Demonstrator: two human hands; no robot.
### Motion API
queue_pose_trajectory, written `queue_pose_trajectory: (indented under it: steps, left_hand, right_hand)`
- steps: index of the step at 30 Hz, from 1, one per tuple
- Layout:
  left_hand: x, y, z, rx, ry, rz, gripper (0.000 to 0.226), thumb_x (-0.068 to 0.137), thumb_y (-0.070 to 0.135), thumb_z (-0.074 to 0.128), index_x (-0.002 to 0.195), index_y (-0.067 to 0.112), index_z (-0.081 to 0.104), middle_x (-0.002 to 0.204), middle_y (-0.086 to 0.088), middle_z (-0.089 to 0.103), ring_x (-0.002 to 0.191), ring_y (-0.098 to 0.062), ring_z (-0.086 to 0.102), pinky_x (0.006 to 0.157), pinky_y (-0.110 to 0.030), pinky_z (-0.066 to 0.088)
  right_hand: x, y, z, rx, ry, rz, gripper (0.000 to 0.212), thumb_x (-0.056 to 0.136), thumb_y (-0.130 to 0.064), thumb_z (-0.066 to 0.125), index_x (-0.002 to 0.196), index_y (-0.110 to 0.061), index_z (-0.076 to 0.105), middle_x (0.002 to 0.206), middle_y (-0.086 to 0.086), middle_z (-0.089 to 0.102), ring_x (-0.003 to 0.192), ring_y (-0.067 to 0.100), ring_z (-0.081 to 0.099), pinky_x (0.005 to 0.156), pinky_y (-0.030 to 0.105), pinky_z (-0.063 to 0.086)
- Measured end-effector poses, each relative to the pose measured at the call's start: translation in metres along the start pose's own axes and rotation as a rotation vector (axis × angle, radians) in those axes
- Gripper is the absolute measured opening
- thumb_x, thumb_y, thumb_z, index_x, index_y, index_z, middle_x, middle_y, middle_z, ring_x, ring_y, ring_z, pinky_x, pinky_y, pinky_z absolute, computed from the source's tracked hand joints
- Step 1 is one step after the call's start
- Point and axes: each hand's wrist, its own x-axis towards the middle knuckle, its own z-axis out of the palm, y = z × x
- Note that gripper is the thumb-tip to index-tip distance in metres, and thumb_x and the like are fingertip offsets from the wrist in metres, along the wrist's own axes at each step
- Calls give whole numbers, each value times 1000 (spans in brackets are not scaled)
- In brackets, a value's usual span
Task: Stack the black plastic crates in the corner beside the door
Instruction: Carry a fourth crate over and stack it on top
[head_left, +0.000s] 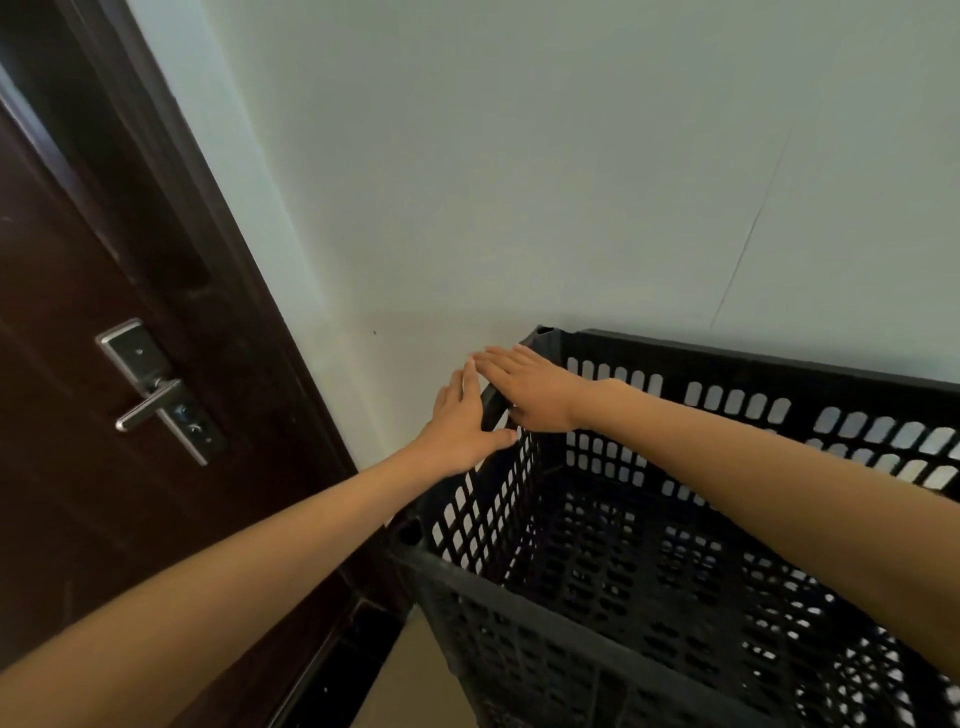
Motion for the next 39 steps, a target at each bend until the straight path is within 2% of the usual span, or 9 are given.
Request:
queue_pose_trajectory:
  steps: [11, 14, 17, 20, 22, 27, 31, 35, 39]
  left_hand:
    - [2, -2, -9, -200, -158, 9, 107, 89, 37, 68, 155, 14, -14, 164, -5, -16, 152, -24, -8, 124, -42, 7]
    - [6, -2, -22, -52, -118, 261, 93, 92, 35, 63, 157, 19, -2, 165, -4, -8, 152, -21, -9, 122, -40, 5]
    - [16, 10, -30, 44, -24, 571, 72, 95, 28, 59, 156, 21, 20, 163, -2, 17, 152, -19, 10, 124, -39, 14]
    - [28, 37, -24, 72, -56, 792, 56, 96, 25, 56, 149, 29, 36, 154, 5, 38, 144, -13, 29, 119, -35, 27]
    - [35, 64, -12, 82, -108, 906, 54, 97, 22, 56, 147, 31, 39, 150, 8, 41, 142, -11, 33, 118, -33, 28]
    - [31, 160, 40, 125, -246, 1174, 61, 96, 22, 55, 151, 30, 30, 156, 7, 33, 144, -11, 29, 118, -27, 22]
    - [12, 238, 84, 132, -282, 1344, 75, 92, 22, 60, 156, 23, 19, 161, -1, 24, 148, -15, 22, 118, -24, 14]
    - [8, 292, 117, 215, -256, 1402, 89, 89, 28, 66, 157, 24, 9, 165, -3, 10, 152, -22, 11, 123, -42, 18]
    - [15, 331, 145, 417, -269, 1393, 110, 83, 40, 73, 157, 22, -6, 165, -7, -7, 153, -30, -3, 124, -46, 13]
  right_hand:
    - [-20, -20, -18, -63, -91, 243, 87, 91, -27, 56, 154, -18, -2, 161, 6, -9, 148, 23, -8, 120, 42, -1]
    - [-51, -7, -34, -4, -17, 346, 77, 90, -23, 54, 154, -24, 10, 162, 4, 5, 148, 24, 5, 121, 42, 8]
    - [-92, 6, -49, 45, 49, 497, 60, 91, -22, 50, 148, -22, 30, 153, 4, 33, 141, 23, 31, 117, 40, 25]
    - [-141, 11, -55, 56, 101, 686, 45, 93, -24, 48, 138, -22, 44, 135, 4, 54, 124, 23, 49, 102, 41, 42]
    - [-181, 11, -55, 12, 155, 816, 43, 93, -25, 47, 135, -22, 47, 131, 3, 57, 120, 23, 51, 98, 40, 45]
    - [-297, 3, -58, -234, 186, 1239, 65, 90, -31, 50, 149, -18, 26, 153, 6, 31, 142, 27, 25, 114, 43, 27]
    - [-363, -5, -62, -207, 82, 1447, 75, 92, -39, 49, 152, -19, 7, 160, 7, 12, 147, 29, 10, 117, 45, 17]
    - [-385, -1, -65, -168, 35, 1493, 78, 93, -43, 48, 152, -16, 6, 159, 8, 16, 146, 29, 17, 114, 46, 23]
    - [-384, 15, -62, -29, -11, 1555, 84, 92, -52, 48, 152, -10, 6, 153, 11, 29, 138, 31, 34, 102, 48, 38]
